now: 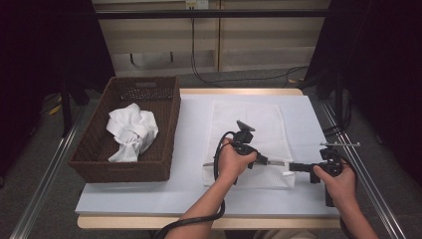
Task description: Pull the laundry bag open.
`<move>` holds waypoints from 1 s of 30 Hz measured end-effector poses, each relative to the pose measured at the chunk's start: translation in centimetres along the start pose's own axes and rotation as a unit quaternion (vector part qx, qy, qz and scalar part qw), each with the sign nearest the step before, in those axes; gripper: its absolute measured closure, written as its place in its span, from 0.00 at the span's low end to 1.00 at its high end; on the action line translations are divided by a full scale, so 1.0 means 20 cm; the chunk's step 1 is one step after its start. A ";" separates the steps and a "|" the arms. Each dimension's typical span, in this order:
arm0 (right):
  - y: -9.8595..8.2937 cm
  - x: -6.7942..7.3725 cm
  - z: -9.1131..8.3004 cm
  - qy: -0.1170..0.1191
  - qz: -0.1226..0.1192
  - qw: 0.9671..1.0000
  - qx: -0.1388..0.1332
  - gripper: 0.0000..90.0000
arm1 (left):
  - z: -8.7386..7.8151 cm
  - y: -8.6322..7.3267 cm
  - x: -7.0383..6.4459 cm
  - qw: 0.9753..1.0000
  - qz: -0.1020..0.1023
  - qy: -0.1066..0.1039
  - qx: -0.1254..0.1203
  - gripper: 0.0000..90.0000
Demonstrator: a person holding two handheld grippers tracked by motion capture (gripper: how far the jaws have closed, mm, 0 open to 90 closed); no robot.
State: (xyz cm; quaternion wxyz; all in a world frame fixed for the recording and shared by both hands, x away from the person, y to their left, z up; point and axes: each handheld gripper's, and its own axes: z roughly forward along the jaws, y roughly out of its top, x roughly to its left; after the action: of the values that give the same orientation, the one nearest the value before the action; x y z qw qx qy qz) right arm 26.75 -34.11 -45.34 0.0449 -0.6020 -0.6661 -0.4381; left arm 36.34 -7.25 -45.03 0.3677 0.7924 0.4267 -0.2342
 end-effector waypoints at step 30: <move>-0.01 -0.02 0.00 0.001 0.002 1.000 0.001 0.97 | -0.04 0.00 0.01 1.000 0.002 0.002 0.016 0.97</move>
State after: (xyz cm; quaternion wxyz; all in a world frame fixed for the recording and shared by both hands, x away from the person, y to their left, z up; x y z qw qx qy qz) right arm 26.80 -34.39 -45.68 0.0477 -0.6029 -0.6651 -0.4381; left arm 36.52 -6.43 -44.68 0.3545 0.7996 0.4222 -0.2382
